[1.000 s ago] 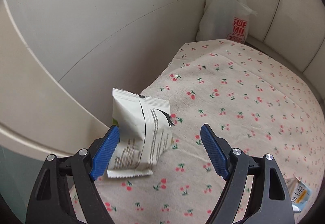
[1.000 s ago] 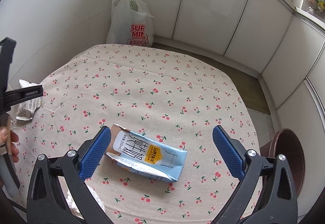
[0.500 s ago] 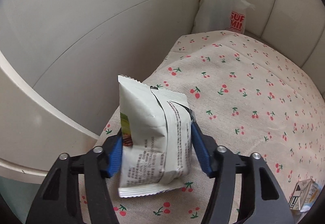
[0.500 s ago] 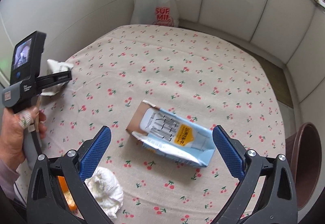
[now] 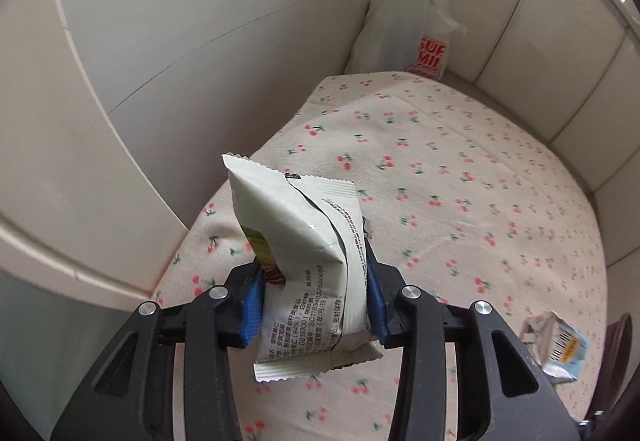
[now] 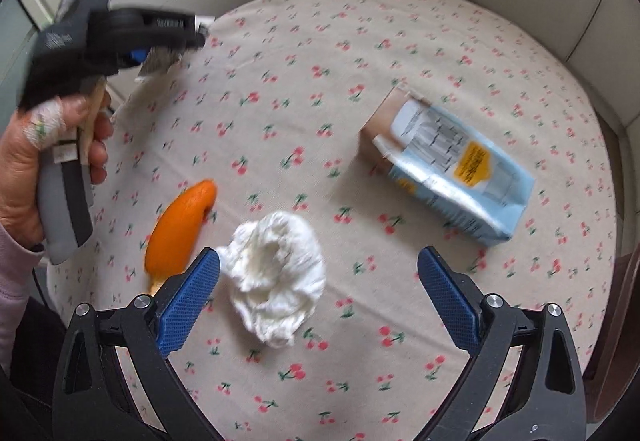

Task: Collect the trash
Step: 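Grasp the crumpled white tissue with the right gripper, then carry the packet and tissue over the brown bin and open both grippers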

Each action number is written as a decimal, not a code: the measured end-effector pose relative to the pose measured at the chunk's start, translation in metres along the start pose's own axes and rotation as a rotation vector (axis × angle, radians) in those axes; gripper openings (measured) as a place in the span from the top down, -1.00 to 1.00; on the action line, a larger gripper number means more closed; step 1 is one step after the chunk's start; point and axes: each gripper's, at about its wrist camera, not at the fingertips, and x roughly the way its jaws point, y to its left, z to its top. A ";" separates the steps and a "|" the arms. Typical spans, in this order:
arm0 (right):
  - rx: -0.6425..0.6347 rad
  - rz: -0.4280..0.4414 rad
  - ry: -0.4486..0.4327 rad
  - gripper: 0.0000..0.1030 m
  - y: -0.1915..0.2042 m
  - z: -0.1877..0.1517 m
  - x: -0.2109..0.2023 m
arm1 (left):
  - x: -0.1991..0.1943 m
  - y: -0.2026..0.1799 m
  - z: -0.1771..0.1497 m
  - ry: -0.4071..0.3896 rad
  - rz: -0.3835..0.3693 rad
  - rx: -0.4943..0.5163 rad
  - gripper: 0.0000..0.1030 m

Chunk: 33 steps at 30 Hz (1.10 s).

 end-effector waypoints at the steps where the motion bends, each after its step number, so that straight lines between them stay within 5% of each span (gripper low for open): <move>1: -0.001 0.013 0.020 -0.48 0.002 -0.002 0.005 | -0.005 -0.002 -0.002 -0.003 -0.017 -0.001 0.19; 3: 0.008 0.041 0.060 -0.07 0.005 -0.007 0.017 | -0.019 -0.008 -0.009 -0.013 -0.059 -0.003 0.19; 5: 0.017 0.053 0.055 0.02 0.009 -0.011 0.022 | -0.029 -0.012 -0.017 -0.018 -0.090 -0.003 0.19; 7: 0.023 0.073 0.037 0.42 0.015 -0.012 0.020 | -0.037 -0.016 -0.024 -0.021 -0.111 0.004 0.19; 10: 0.025 0.062 -0.004 0.57 0.020 -0.014 0.011 | -0.046 -0.021 -0.034 -0.022 -0.130 0.020 0.19; 22: 0.115 0.010 -0.205 0.63 -0.027 -0.016 -0.059 | -0.075 -0.054 -0.066 -0.021 -0.243 0.040 0.18; 33: 0.211 -0.058 -0.300 0.63 -0.074 -0.032 -0.098 | -0.096 -0.115 -0.090 -0.010 -0.335 0.112 0.18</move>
